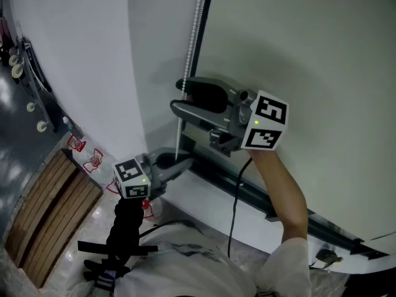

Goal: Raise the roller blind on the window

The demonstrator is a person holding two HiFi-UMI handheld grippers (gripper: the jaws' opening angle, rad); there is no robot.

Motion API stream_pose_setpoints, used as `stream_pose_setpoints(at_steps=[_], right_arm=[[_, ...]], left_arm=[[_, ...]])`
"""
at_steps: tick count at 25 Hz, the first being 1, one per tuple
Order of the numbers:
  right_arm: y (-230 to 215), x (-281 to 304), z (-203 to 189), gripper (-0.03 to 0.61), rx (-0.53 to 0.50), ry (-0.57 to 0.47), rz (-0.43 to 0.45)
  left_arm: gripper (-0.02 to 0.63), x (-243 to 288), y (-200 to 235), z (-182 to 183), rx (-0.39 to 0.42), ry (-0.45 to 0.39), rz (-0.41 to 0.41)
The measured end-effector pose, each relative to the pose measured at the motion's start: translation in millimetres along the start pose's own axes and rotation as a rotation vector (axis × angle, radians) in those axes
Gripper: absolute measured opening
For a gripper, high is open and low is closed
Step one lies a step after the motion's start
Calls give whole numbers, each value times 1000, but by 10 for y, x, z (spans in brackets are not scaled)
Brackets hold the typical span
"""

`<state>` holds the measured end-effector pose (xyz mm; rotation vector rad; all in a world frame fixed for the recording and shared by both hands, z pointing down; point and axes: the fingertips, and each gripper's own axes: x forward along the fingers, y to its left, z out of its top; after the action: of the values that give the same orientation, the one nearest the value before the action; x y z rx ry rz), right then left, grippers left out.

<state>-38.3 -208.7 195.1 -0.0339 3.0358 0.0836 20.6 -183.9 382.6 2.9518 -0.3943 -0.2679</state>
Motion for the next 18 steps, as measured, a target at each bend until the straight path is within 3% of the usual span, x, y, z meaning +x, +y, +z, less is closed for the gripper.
stream_pose_setpoints(at_steps=[7, 18], right_arm=[[-114, 82, 730, 178, -98, -69, 12], [-134, 160, 1405, 166, -187, -135, 19]], left_arm=[[-2, -4, 7, -1, -3, 3, 2], [-2, -13, -20, -69, -3, 10, -9]])
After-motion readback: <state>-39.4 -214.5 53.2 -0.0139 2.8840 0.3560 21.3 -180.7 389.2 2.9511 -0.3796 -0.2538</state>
